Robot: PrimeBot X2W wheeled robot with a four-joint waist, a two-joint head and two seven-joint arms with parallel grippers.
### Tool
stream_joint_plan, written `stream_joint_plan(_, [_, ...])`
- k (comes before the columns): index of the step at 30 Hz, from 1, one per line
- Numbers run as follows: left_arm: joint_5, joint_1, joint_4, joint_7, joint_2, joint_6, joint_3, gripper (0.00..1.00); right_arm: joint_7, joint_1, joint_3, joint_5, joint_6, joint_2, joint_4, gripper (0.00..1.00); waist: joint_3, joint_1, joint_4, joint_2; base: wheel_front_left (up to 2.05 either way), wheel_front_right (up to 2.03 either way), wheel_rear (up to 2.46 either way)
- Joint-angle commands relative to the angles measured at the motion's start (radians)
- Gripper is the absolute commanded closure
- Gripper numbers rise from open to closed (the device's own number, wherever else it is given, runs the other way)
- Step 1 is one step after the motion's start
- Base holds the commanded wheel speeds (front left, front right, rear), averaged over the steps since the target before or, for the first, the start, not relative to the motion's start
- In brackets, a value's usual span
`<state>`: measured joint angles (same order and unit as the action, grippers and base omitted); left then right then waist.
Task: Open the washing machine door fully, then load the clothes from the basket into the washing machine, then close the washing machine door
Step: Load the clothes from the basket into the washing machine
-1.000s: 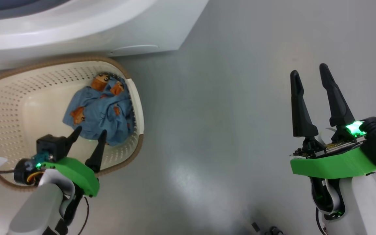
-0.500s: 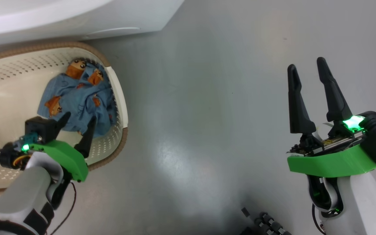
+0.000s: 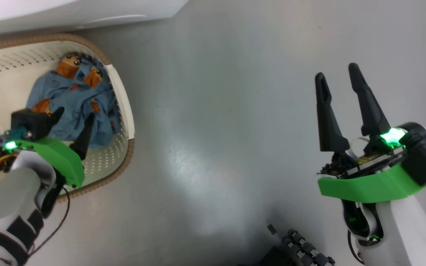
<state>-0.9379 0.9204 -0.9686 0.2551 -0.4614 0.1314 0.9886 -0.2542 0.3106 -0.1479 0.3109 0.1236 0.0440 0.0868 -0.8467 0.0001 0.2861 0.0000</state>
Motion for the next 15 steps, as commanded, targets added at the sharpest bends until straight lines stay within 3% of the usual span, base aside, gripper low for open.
stream_joint_plan(1, [-0.021,0.015,0.004,0.001,-0.041,-0.001,0.005,0.0,-0.008,0.0,-0.025,0.009,0.007,0.006,0.029,0.0,-0.014,-0.0001,0.009,0.0,0.0,0.0,0.0])
stream_joint_plan(15, [-0.186,0.099,0.097,-0.008,-0.112,-0.001,0.203,0.0,-0.008,0.001,-0.046,0.023,0.007,0.006,0.05,0.0,-0.054,-0.0001,0.043,0.0,0.0,0.0,0.0])
